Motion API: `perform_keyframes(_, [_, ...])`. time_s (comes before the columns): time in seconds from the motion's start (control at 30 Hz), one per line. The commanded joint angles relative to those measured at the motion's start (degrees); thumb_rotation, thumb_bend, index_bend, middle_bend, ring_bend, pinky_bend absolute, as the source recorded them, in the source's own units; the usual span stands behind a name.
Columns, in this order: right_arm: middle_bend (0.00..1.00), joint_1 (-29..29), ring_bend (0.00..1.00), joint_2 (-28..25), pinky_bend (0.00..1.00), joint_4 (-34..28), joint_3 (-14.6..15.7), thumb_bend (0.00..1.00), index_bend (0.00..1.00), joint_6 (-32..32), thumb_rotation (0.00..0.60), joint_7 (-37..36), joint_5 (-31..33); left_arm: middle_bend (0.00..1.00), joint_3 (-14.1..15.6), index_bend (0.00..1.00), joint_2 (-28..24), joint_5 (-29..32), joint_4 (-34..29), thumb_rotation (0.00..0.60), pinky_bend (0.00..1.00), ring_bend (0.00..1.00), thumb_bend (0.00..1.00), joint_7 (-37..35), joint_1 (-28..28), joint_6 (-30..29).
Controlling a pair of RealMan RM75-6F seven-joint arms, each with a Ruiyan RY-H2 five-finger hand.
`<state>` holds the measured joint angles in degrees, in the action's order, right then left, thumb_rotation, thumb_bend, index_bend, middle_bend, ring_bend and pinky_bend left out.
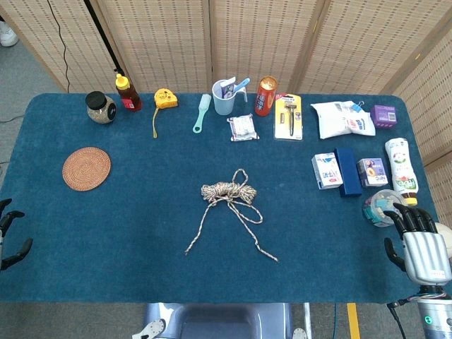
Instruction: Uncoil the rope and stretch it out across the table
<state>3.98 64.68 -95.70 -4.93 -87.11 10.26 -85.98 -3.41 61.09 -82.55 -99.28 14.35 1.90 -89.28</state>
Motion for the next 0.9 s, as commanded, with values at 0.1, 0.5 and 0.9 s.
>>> perform_keyframes(0.1, [0.17,0.4,0.17,0.0,0.13,0.0,-0.2,0.45,0.25,0.6,0.6,0.1,0.3,0.17,-0.1,0.34,0.3,0.3,0.1,0.519,0.16,0.17,0.26,0.1,0.3,0.7])
perform_keyframes(0.5, [0.17,0.4,0.18,-0.3,0.13,0.2,-0.2,0.45,0.25,0.4,0.6,-0.7,0.1,0.17,-0.9,0.34,0.4,-0.3,-0.1,0.52,0.16,0.16,0.26,-0.3,0.7,-0.2])
perform_keyframes(0.9, [0.21,0.5,0.22,-0.4,0.14,0.6,-0.2,0.45,0.29,0.2,0.6,-1.8,-0.1,0.17,-0.9,0.35,-0.6,-0.2,-1.0,0.52,0.16,0.16,0.26,-0.6,0.8,0.4])
